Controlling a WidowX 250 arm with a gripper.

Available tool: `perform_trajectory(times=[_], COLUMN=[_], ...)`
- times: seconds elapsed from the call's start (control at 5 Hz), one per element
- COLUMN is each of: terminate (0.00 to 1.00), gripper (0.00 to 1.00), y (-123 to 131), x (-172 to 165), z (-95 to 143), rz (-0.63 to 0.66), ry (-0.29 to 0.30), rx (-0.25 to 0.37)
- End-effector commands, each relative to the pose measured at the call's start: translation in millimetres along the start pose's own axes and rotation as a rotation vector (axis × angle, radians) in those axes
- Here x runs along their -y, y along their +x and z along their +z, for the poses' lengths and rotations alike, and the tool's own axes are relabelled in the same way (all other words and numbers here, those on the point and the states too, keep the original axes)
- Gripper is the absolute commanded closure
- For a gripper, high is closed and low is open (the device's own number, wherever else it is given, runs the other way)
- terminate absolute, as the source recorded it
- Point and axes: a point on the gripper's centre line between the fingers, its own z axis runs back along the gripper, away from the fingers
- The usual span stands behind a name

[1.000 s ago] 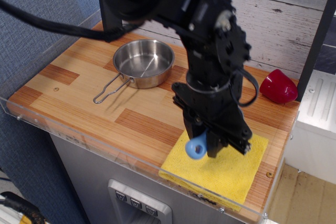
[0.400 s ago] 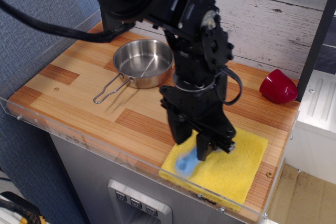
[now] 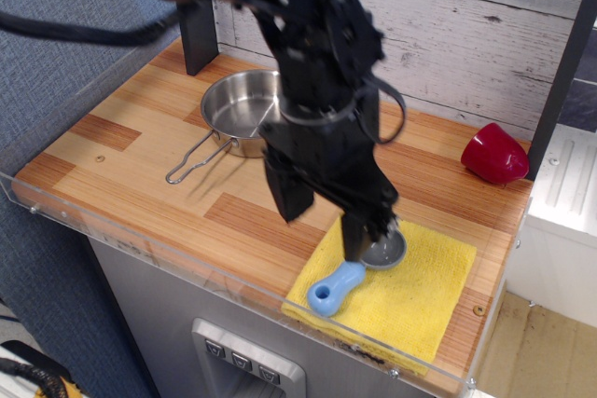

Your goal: Move the scoop and place it on the yellow cloth.

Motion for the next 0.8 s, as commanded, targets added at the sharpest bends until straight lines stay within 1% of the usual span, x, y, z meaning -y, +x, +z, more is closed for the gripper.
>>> perform_trajectory(times=[0.0,0.2,0.4,0.6], terminate=[0.0,0.0,0.0,0.0], gripper=[0.0,0.0,0.0,0.0], y=[-4,-1,3,3], x=[-41,-47,-49,-49], z=[70,67,59,59], rz=[0.313,0.352,0.328,0.328], ry=[0.179,0.139,0.089,0.089], rx=[0.058,0.054,0.052,0.052])
